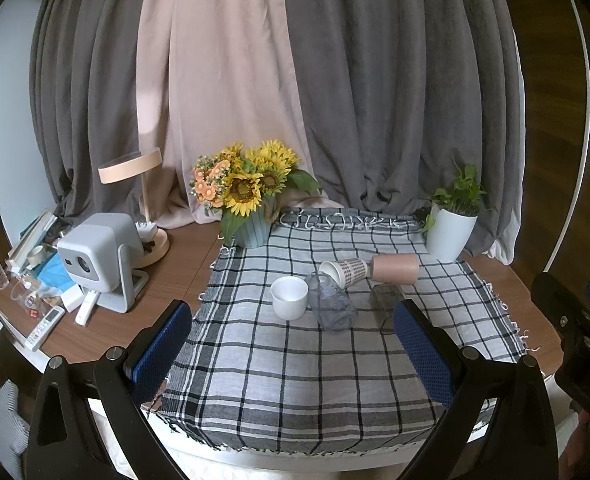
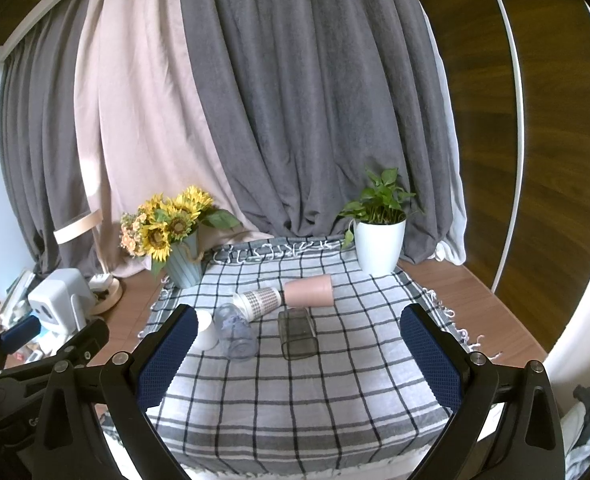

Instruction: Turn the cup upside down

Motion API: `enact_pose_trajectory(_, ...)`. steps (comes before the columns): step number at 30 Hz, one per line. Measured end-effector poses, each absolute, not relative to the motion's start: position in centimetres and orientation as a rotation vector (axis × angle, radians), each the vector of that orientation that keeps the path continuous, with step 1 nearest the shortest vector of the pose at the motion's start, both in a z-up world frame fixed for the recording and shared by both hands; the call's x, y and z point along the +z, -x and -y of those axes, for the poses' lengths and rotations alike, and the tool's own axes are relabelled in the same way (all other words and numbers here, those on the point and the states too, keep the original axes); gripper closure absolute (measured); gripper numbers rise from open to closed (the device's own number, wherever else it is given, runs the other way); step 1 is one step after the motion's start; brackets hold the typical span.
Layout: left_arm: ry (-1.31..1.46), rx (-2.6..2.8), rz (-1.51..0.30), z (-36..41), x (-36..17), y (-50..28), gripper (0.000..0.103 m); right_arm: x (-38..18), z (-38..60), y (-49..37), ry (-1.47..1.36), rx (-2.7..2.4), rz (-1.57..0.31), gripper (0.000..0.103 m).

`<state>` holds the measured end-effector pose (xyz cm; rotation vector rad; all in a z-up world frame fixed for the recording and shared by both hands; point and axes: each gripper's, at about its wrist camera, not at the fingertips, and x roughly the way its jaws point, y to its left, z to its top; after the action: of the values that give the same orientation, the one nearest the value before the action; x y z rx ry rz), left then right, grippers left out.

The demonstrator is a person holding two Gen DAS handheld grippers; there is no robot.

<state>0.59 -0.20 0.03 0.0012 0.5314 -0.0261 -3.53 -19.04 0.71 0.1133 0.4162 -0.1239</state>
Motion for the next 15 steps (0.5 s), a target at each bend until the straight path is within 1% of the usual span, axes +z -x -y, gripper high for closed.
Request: enact_pose_trajectory(15,-0.003,-0.028,-0.541,0.26,-0.14,-0.56,0.000,0.57,18.98,3.53,-0.112,-0.124,-0.416,0.001)
